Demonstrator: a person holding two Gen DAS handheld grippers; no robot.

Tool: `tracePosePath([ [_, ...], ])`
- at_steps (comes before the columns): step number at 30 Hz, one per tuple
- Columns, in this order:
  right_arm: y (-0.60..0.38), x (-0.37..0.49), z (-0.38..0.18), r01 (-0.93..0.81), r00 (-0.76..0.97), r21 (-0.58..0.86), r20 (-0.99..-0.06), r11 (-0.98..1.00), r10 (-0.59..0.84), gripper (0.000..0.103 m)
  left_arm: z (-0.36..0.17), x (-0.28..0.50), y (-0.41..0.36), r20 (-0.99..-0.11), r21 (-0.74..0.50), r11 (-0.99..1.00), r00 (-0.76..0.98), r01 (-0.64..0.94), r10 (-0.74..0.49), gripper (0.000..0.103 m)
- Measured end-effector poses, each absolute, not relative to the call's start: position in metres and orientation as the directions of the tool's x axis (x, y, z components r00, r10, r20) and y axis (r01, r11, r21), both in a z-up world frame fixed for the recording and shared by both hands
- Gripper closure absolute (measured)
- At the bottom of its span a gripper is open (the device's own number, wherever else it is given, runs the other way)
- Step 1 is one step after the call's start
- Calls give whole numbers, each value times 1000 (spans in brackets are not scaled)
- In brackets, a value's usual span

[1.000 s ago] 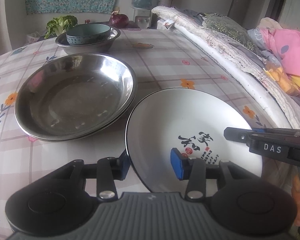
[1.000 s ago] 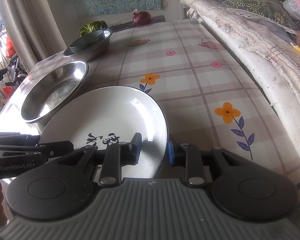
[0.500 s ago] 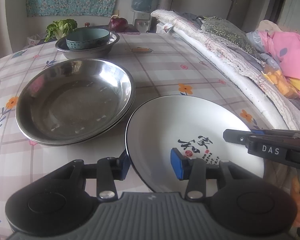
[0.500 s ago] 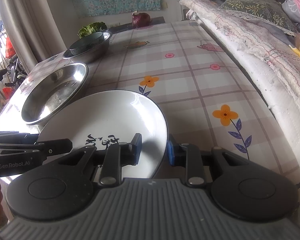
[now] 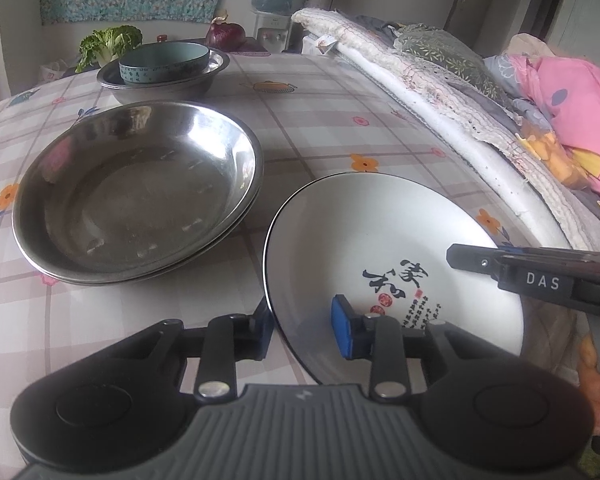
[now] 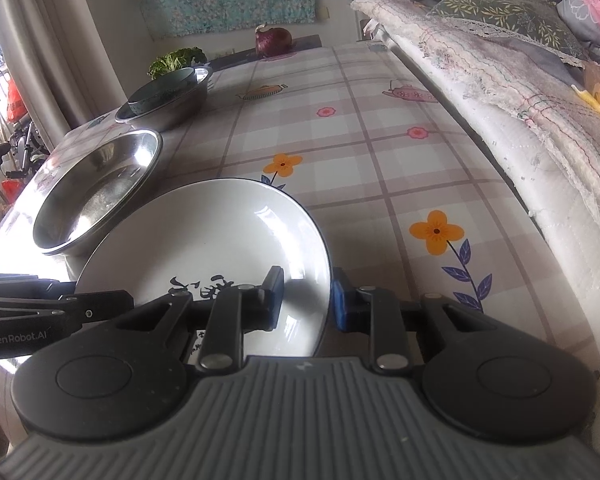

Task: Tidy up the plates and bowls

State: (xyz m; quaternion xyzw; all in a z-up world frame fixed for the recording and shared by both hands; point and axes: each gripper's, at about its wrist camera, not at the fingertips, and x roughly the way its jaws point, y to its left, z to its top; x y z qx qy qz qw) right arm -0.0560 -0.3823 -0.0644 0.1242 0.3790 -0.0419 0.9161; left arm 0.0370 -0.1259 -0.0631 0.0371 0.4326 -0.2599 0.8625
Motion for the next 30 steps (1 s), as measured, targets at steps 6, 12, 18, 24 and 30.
tracePosePath([
  [6,-379,-53,-65,159,710,181,-704,971,15,75,-62,36,-128,-768,-148,869,498,472,-402,71],
  [12,-379,-55,-64,138,713,194,-700,971,39,77,-58,29,-125,-781,-135,878,496,459,-379,72],
  [18,-378,-54,-66,130,715,200,-697,971,48,77,-59,26,-124,-781,-133,879,497,458,-378,71],
  [24,-376,-62,-65,109,711,185,-701,977,54,75,-60,30,-126,-781,-141,873,489,468,-388,64],
  [30,-374,-63,-66,100,717,175,-695,979,51,75,-59,28,-126,-781,-152,873,485,464,-394,64],
])
